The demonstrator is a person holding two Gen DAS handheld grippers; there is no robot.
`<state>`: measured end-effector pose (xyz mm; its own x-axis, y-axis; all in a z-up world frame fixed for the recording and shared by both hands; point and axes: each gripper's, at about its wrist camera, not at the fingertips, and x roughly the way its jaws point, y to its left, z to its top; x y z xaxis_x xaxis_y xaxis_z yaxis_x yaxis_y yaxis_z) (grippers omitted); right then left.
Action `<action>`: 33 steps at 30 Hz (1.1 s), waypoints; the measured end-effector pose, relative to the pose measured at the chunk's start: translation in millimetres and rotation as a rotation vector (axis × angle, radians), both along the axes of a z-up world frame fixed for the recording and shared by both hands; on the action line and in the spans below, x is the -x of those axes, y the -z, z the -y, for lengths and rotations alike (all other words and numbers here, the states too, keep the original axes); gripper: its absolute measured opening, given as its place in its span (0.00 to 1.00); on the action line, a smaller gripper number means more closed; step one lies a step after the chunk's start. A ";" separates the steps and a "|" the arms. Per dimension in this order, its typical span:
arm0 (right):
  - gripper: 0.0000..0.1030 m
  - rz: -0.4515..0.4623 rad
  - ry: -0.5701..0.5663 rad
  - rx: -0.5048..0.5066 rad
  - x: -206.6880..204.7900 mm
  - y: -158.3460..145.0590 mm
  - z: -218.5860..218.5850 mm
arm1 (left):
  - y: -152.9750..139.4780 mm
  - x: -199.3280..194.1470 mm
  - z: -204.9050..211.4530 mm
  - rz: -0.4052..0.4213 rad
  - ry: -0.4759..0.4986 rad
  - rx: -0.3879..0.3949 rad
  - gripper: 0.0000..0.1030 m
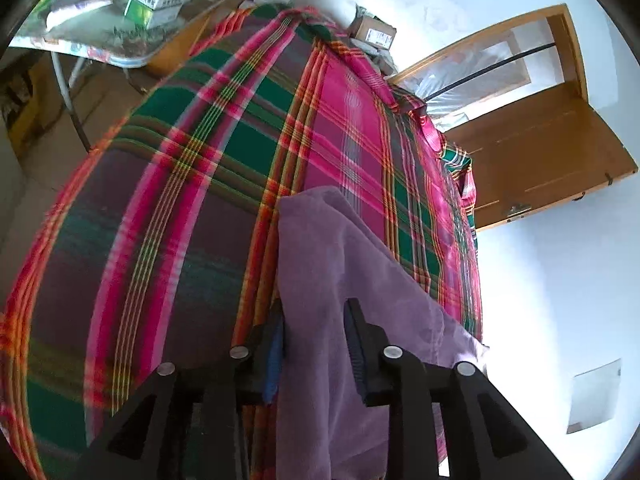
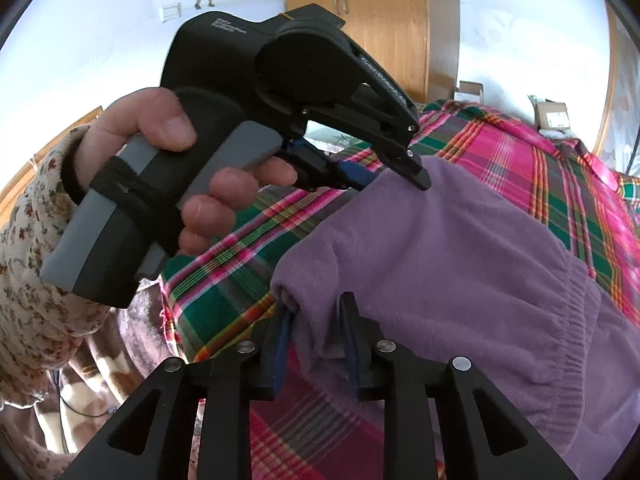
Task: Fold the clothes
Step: 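Open both grippers and release the purple garment edge, then move the right gripper along the garment and close it on its edge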
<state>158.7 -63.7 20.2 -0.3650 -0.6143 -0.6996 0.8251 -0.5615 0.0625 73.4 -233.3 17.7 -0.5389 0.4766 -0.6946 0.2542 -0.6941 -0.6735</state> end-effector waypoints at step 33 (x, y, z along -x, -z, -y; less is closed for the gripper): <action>0.27 0.030 0.940 0.088 58.8 -0.4 -347.8 | -18.9 18.7 -240.3 -0.060 0.440 0.043 0.30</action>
